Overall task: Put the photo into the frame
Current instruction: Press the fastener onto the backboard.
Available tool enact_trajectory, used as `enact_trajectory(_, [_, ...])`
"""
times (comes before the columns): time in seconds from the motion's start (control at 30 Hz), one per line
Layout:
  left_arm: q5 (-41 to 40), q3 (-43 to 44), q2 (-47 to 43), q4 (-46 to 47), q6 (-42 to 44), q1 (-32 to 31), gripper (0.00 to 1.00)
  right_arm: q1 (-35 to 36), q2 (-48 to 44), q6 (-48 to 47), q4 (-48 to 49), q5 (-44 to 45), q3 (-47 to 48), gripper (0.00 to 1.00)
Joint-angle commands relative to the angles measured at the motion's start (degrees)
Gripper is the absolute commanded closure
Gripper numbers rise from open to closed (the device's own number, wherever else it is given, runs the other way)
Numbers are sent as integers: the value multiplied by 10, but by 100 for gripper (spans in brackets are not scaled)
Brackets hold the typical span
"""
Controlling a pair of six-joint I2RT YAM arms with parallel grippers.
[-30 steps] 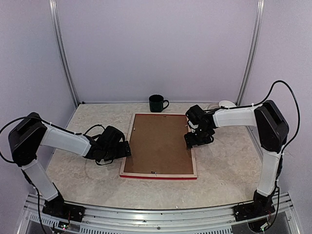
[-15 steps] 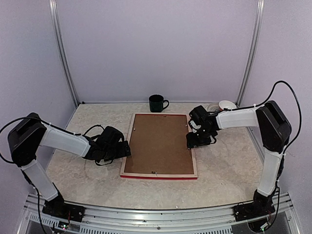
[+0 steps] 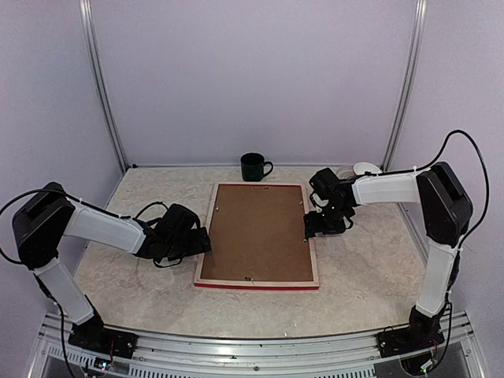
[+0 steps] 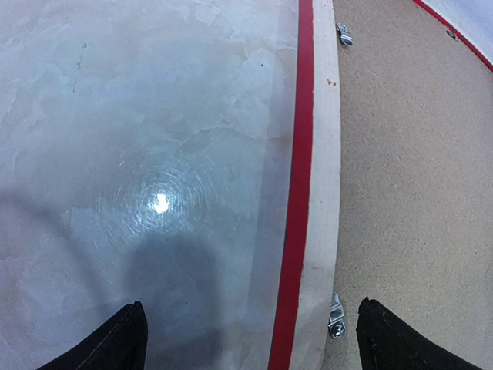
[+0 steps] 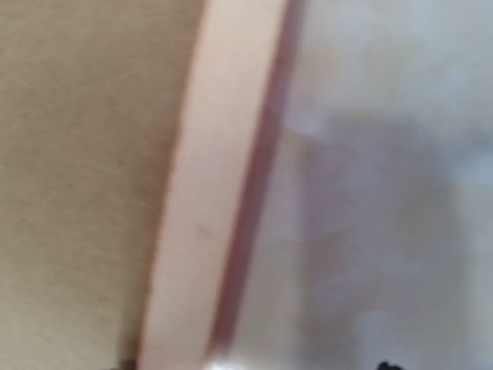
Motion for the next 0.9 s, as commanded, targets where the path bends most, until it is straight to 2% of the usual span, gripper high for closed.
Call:
enact_trajectory(0.0, [28,-21,10,-58,-14,2,7,-5,-19,-1,-38,20,7,28])
enact_trajectory(0.23, [32,-15,20,-57,-11,1,7,-3,-17,-4,-41,17,7,28])
enact_trajectory(0.5, [33,-14,25,-55,-11,0,7,21,45,-13,-73,53,37,29])
enact_trajectory(0.87, [32,-15,27,-53,-13,1,7,41,66,-24,-134,95,67,35])
